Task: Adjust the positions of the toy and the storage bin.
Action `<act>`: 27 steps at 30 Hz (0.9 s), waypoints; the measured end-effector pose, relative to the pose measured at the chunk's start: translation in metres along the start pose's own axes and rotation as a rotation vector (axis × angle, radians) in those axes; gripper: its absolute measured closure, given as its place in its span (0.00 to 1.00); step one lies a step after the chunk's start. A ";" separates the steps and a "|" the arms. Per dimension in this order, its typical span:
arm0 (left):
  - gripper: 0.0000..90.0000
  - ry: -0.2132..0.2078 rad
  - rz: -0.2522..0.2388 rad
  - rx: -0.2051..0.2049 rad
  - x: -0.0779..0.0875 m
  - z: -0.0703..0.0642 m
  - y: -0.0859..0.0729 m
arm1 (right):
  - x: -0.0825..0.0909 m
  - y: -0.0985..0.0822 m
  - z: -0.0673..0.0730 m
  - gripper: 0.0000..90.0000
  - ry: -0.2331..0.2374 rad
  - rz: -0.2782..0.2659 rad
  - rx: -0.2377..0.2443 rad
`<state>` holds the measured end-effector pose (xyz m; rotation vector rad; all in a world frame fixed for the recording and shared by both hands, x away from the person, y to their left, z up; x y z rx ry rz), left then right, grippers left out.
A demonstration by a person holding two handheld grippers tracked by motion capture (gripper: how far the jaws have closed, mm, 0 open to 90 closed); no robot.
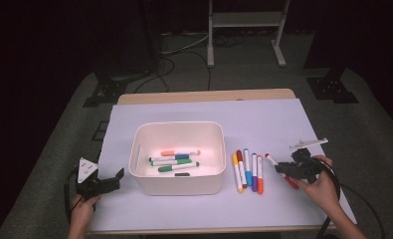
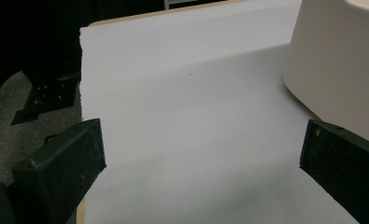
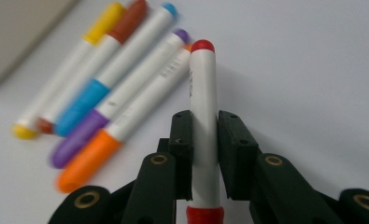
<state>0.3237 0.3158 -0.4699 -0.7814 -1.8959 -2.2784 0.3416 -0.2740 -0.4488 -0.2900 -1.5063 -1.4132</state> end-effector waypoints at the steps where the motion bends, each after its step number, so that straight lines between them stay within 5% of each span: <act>1: 0.00 -0.001 -0.001 -0.001 0.000 0.000 0.000 | 0.003 0.003 0.004 0.84 0.012 -0.004 0.010; 14: 0.00 -0.002 -0.002 -0.001 0.000 0.000 0.000 | 0.043 0.044 0.062 0.84 0.167 -0.054 0.116; 27: 0.00 -0.003 -0.002 -0.002 0.001 0.000 0.000 | 0.063 0.085 0.116 0.84 0.252 -0.067 0.247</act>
Point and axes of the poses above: each handheld gripper's, and its own axes: x roughly backward along the jaws, y roughly out of its top, z roughly to its left, the point moved 4 cm from there along -x, roughly forward along the jaws, and after that the axes turned 2 degrees about -x, right-handed, at the moved point
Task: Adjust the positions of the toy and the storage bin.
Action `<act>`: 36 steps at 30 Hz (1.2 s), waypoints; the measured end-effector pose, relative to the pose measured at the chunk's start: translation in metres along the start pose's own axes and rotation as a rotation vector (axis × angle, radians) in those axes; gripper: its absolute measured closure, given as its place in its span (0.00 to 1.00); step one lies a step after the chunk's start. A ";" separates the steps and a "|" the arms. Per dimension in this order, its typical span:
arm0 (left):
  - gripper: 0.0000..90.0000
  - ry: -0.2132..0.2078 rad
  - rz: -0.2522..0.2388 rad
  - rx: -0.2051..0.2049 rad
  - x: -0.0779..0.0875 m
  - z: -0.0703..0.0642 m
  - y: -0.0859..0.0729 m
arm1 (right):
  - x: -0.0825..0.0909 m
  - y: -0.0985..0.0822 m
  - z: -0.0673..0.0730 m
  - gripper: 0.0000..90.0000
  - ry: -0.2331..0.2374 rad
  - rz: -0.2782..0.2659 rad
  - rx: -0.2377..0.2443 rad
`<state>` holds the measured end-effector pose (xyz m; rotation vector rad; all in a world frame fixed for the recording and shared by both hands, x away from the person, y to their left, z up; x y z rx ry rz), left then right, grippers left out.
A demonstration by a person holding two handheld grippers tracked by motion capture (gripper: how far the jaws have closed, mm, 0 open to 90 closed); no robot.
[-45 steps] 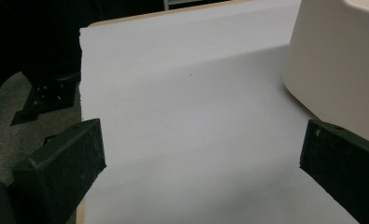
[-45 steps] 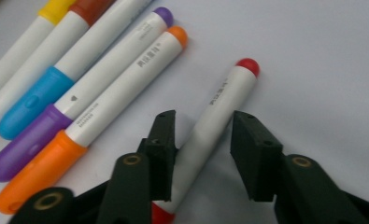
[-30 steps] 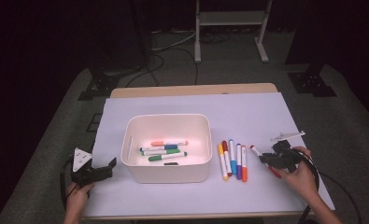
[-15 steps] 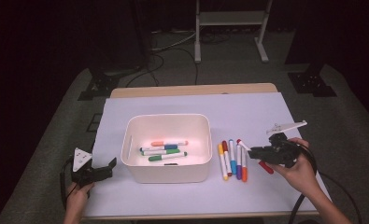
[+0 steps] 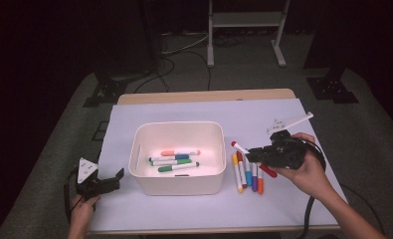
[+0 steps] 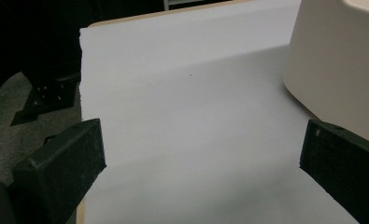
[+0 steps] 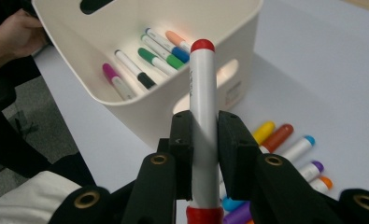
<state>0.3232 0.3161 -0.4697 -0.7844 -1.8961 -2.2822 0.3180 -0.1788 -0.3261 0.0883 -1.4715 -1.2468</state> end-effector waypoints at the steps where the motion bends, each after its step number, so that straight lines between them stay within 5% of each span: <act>1: 0.00 0.000 0.000 0.000 0.000 0.000 0.000 | 0.000 0.003 0.002 0.84 0.003 0.000 0.008; 16: 0.00 -0.002 0.000 0.002 0.000 0.000 0.000 | -0.026 0.050 0.037 0.84 0.100 0.026 0.107; 36: 0.00 -0.006 -0.002 0.005 0.000 0.001 0.000 | -0.089 0.084 0.086 0.84 0.237 0.103 0.237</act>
Point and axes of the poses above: each handheld gripper's, and its own axes: x roughly backward along the jaws, y roughly out of its top, z roughly to its left, the point moved 4 cm from there along -x, roughly forward along the jaws, and after that the axes turned 2 degrees about -x, right-handed, at the moved point
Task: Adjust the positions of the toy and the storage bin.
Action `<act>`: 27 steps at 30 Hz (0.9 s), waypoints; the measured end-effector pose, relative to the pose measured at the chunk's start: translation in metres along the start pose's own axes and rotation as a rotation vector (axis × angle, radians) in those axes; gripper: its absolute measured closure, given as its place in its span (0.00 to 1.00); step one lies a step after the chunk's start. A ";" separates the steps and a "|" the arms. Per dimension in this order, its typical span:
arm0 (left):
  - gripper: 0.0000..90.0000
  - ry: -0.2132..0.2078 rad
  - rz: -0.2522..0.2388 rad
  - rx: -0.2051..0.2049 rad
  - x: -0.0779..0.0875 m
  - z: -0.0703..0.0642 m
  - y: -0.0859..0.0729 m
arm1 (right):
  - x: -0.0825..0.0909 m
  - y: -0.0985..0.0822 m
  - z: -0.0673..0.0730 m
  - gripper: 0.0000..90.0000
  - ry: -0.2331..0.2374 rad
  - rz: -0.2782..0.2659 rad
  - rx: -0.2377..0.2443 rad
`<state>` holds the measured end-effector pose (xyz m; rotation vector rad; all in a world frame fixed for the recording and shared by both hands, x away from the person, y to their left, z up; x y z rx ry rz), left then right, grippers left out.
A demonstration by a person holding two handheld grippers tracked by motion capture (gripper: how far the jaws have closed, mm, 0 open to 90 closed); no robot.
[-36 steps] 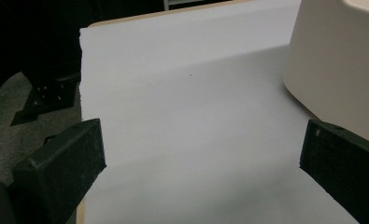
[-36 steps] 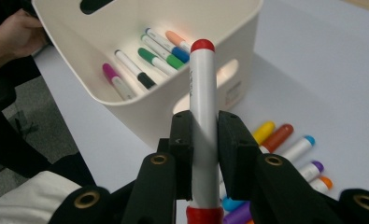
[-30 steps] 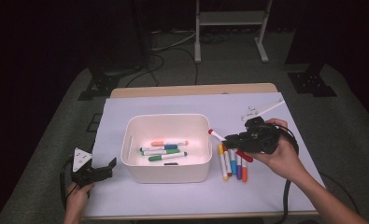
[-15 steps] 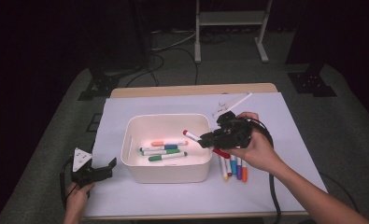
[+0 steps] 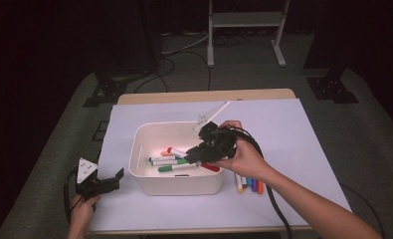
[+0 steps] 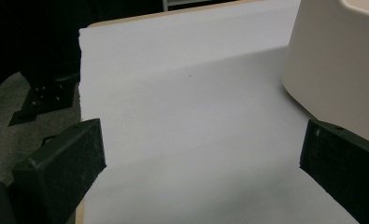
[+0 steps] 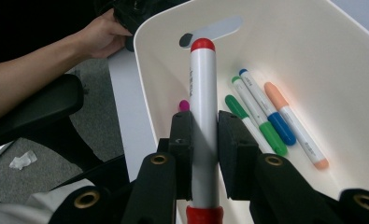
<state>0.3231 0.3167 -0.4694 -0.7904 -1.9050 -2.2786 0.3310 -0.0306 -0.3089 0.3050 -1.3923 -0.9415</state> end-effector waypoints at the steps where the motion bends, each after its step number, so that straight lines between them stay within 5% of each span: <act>1: 0.00 0.000 -0.001 0.000 0.000 0.000 0.000 | -0.003 0.002 0.001 0.84 0.005 0.001 0.005; 27: 0.00 -0.003 -0.007 0.009 0.000 0.000 0.000 | -0.088 0.016 -0.003 0.84 0.077 0.121 0.091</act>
Point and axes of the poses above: each handheld gripper's, and its own axes: x roughly backward along the jaws, y roughly out of its top, z roughly to its left, the point moved 4 cm from there along -x, roughly forward along the jaws, and after that the axes turned 2 degrees about -x, right-handed, at the moved point
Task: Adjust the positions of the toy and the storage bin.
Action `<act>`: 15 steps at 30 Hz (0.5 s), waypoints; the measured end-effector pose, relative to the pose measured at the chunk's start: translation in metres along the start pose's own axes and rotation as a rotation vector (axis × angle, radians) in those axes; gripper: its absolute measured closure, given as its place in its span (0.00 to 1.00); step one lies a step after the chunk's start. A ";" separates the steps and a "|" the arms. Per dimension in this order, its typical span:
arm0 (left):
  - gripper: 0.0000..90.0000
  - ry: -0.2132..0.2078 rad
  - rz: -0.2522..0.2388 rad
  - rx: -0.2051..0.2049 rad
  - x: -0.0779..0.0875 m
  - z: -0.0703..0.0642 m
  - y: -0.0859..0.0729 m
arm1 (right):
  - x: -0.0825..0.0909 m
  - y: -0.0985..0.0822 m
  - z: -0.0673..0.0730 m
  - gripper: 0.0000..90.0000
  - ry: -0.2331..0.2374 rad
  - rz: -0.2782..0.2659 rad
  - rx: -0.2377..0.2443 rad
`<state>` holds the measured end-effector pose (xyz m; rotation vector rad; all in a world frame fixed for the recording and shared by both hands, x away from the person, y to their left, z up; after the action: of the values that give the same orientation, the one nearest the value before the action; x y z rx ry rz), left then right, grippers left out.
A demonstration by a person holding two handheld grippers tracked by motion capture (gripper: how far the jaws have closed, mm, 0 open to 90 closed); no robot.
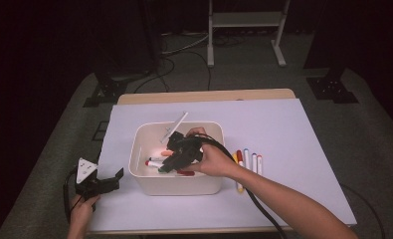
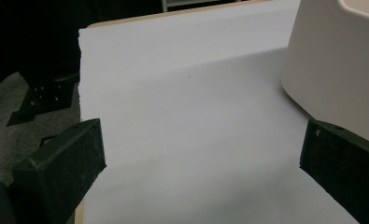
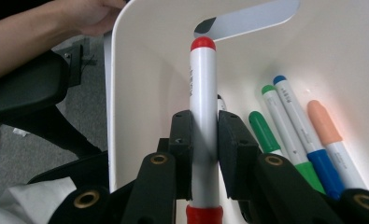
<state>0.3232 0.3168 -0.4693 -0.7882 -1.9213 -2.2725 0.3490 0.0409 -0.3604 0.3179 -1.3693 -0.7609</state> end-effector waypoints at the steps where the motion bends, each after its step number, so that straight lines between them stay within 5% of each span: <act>1: 0.00 0.000 0.001 -0.001 0.000 0.000 0.000 | -0.002 0.000 0.000 0.84 0.000 0.007 0.002; 15: 0.00 0.001 0.001 0.000 0.000 0.000 0.000 | -0.014 -0.001 -0.003 0.83 0.003 0.064 0.003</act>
<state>0.3233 0.3170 -0.4693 -0.7871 -1.9203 -2.2722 0.3512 0.0490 -0.3725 0.2762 -1.3716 -0.7047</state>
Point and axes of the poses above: each handheld gripper's, and its own axes: x roughly backward along the jaws, y roughly out of its top, z roughly to its left, the point moved 4 cm from there along -x, roughly forward along the jaws, and after that the axes turned 2 degrees about -x, right-handed, at the moved point
